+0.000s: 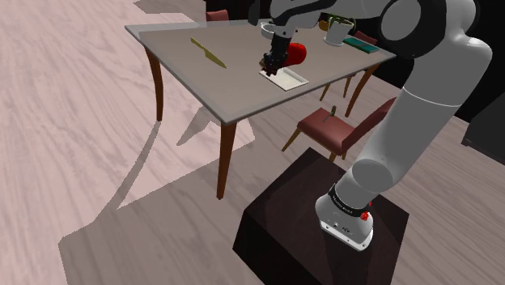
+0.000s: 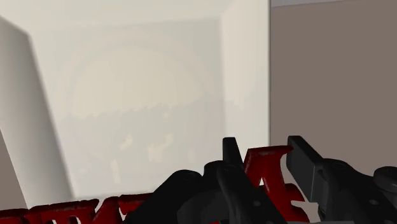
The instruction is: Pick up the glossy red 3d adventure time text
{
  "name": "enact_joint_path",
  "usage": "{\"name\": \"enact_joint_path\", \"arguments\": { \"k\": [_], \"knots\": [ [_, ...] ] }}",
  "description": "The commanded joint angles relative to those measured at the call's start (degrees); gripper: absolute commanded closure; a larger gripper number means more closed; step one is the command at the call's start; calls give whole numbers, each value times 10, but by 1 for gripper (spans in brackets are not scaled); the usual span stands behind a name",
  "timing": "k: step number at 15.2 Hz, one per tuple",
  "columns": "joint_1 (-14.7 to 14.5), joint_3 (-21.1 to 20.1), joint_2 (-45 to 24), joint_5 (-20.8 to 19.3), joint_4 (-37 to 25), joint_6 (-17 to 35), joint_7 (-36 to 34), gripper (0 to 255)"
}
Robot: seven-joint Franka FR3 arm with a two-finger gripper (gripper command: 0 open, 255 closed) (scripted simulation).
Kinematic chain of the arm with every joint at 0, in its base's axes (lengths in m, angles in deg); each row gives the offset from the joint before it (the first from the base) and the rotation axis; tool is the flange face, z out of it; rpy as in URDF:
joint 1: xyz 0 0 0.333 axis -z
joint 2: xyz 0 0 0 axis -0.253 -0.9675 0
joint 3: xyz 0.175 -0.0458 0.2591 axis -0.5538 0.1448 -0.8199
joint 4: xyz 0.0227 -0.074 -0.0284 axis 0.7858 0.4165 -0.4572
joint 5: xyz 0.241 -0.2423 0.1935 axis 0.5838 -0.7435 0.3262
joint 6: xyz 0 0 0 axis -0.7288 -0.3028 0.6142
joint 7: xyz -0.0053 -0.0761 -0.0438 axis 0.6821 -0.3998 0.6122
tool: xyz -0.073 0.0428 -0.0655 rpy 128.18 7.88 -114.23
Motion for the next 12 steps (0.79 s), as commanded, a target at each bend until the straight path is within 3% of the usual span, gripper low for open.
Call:
{"name": "enact_joint_path", "arguments": {
  "k": [1, 12],
  "knots": [
    [0, 0, 2, -1, -12, -14, -1, 255],
    [0, 1, 15, -7, -67, -81, -8, 255]
  ]
}}
